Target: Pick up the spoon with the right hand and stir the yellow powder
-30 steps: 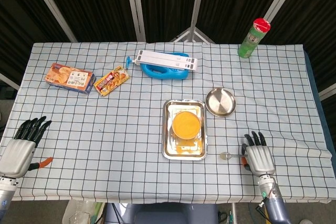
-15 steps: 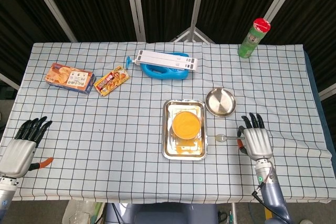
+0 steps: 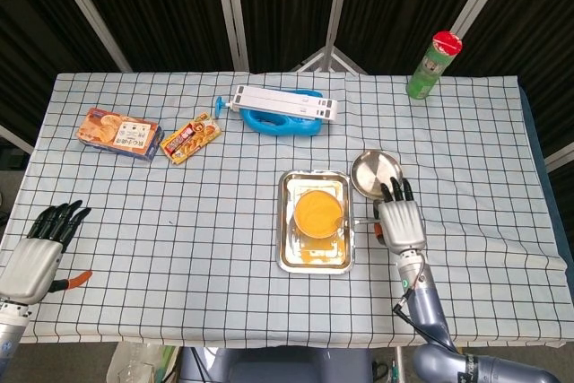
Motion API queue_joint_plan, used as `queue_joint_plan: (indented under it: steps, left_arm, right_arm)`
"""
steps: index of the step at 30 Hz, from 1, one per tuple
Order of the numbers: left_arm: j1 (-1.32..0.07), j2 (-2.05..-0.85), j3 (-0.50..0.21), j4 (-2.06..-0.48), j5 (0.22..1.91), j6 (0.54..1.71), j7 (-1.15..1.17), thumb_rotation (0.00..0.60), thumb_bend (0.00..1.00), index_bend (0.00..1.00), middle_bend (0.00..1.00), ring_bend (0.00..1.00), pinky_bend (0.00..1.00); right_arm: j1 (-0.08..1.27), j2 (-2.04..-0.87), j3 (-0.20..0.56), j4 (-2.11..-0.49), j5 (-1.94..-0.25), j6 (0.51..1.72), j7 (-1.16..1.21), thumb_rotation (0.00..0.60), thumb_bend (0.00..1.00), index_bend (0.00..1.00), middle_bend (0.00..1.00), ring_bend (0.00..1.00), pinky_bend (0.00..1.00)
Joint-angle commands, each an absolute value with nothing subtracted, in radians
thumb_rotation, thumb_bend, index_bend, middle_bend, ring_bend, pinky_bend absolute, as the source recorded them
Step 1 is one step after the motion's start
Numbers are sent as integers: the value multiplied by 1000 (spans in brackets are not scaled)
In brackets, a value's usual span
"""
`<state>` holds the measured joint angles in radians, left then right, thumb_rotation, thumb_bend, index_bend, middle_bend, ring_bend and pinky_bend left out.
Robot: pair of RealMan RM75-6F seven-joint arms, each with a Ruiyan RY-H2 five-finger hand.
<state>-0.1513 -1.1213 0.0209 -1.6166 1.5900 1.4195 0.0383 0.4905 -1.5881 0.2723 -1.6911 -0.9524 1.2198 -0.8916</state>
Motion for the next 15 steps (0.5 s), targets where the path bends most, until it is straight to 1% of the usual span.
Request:
queue_joint_plan:
  steps: [1,8,15]
  left_arm:
    - [-152,-1119,22,-1619,1590,1417,32,600,0,0,0,0,0]
    - [-155,-1111,24,-1625,1591,1412,16,600,0,0,0,0,0]
    - [-156,-1106,25,-1629,1587,1406,4,600,0,0,0,0,0]
  right_arm:
    - [519,-1621,283,-1670,-924,1232,-927,600,478,555,181,0,0]
    - [578,-1676,309,-1638,-872,1251,-984,600,477,555,181,0,0]
    - [617,-1721,318,-1591,-828,1269,-1019,600,478,555,181,0,0]
